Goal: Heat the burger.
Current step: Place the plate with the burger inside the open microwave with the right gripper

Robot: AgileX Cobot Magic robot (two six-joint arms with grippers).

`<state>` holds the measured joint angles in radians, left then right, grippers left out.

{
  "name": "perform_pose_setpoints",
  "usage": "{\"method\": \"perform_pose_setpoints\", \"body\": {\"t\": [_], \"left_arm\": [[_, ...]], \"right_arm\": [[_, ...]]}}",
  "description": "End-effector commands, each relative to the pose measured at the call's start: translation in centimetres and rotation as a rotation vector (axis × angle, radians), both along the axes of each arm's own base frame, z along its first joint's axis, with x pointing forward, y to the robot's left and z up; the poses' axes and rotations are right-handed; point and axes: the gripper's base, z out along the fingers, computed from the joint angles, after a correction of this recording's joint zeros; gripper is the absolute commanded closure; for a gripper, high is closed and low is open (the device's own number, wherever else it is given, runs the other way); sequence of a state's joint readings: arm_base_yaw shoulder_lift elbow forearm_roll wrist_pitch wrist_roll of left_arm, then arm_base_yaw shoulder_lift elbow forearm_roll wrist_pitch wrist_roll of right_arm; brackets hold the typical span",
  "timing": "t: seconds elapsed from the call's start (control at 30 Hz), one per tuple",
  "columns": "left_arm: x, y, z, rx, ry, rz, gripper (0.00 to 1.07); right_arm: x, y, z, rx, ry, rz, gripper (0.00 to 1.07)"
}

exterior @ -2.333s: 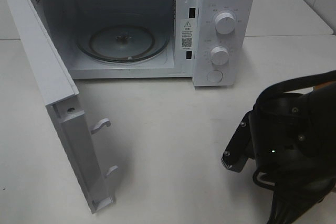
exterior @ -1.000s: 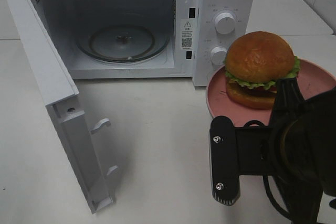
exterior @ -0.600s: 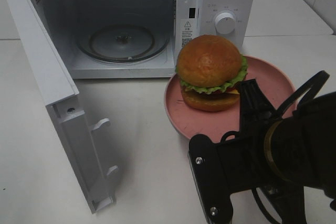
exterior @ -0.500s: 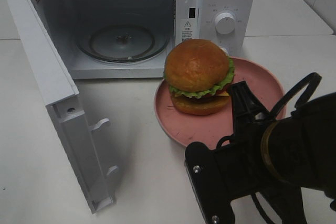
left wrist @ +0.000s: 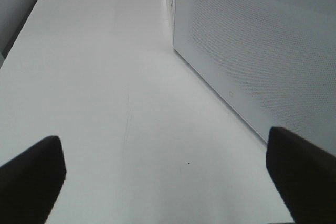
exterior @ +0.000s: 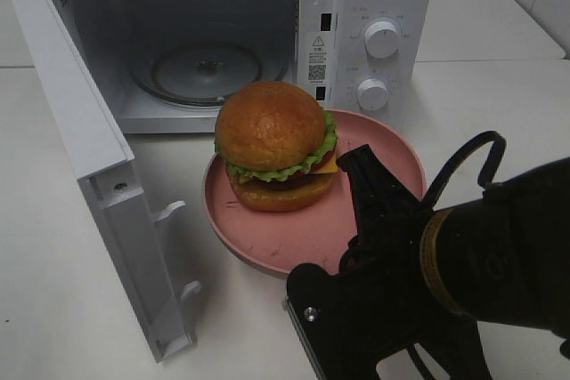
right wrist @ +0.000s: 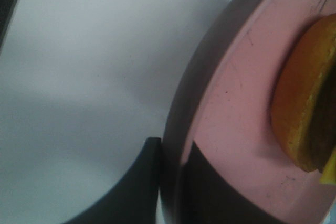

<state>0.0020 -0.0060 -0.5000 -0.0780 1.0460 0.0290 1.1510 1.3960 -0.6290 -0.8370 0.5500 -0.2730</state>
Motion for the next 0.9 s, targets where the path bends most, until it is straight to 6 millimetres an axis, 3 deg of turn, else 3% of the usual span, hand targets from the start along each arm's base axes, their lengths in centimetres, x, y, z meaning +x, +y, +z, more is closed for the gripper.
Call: {"method": "perform_pose_setpoints", "body": {"t": [0.03,0.47,0.9], "left_arm": [[-0.2,0.0,0.0,-0.006,-0.025,0.002,0.09],[-0.2,0.0,0.0,-0.006,-0.025,0.002,0.09],[-0.2,0.0,0.0,-0.006,-0.025,0.002,0.09]], "right_arm": [[0.6,-0.1,0.5,0.018,-0.031,0.021,1.03],[4.1,-1.8,0.6,0.010,-0.064,0.095,1.03],[5.0,-2.5,0.5,0.014,-0.010,0.187,1.07]]}}
